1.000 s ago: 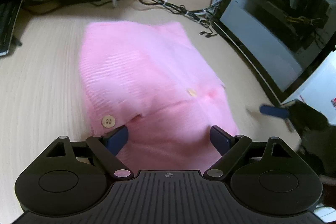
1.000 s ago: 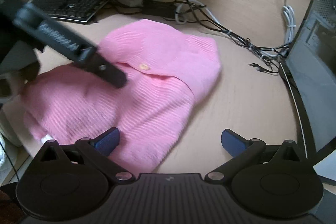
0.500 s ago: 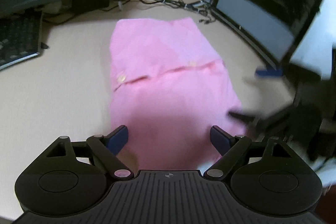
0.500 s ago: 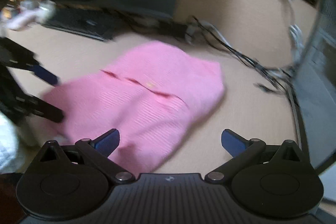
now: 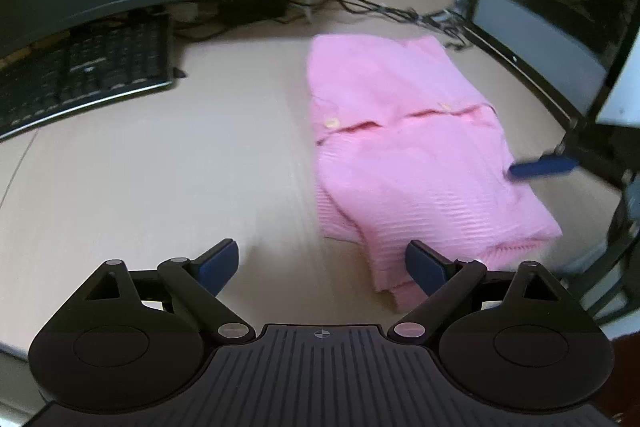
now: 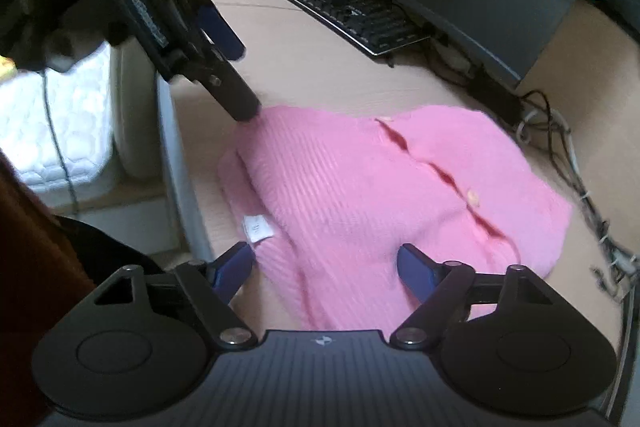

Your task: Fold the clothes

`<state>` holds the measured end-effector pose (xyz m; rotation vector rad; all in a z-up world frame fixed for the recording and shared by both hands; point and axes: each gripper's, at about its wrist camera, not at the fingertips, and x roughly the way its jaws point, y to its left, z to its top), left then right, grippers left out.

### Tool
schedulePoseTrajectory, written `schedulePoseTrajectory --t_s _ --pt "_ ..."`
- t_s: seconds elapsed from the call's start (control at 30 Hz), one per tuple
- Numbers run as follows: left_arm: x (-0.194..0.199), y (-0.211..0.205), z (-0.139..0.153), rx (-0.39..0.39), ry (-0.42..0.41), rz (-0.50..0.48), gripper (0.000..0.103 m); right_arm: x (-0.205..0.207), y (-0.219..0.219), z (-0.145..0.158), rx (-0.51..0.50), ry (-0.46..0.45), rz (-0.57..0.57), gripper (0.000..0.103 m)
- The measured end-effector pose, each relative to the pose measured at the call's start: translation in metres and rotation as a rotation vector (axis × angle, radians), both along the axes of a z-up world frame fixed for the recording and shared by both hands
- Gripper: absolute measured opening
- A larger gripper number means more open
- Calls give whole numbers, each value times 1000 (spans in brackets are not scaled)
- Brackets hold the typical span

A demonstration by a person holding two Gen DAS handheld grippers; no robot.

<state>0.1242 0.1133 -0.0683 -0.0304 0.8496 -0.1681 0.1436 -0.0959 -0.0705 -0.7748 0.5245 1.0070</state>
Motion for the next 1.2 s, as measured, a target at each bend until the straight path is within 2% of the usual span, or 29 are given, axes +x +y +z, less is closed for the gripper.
schedulePoseTrajectory --t_s 0.03,0.07,0.23,0.33,0.4,0.47,0.53,0.57,0.6,0.67,0.73,0.87,0.97,1.0,1.03,1.07,1.1,1.2 --pt "-2 1 2 -6 -5 -3 95 5 3 1 -6 0 -28 51" --pt "-4 2 3 -14 -9 -13 95 14 3 3 8 41 -69 49" --pt "-15 2 8 -45 -33 -65 96 80 -23 16 220 497 -326 49" --pt "-18 -9 6 -34 -39 -110 97 97 -35 13 282 616 -396 49" --pt "-16 -19 0 -5 -39 -143 97 100 -39 11 303 655 -423 49" --pt "-12 -31 -8 30 -45 -180 97 99 -38 11 300 645 -428 49" --pt "-7 -43 -15 73 -59 -212 97 91 -33 14 269 574 -409 53" --pt "-3 -50 -19 104 -68 -222 97 84 -30 16 244 512 -387 59" --pt "3 -56 -22 138 -76 -226 97 71 -28 18 211 412 -341 63" --pt "14 -61 -26 183 -84 -218 97 45 -23 21 145 212 -248 85" --pt "27 -59 -25 164 -80 -203 97 25 -20 17 96 57 -173 86" --pt "48 -50 -16 65 -78 -189 97 15 -8 4 59 -22 -156 86" --pt "57 -47 -11 6 -76 -189 97 14 9 -8 17 -141 -137 85" --pt "60 -46 -10 -23 -69 -183 97 16 14 -11 -3 -182 -130 83" --pt "60 -45 -9 -40 -69 -181 97 20 18 -13 -20 -203 -126 69" --pt "59 -44 -7 -46 -73 -183 97 29 21 -12 -32 -193 -132 46" --pt "57 -42 -5 -52 -78 -185 97 43 20 -7 -30 -136 -154 38" --pt "52 -39 2 -69 -93 -190 97 86 2 22 95 104 -269 31"
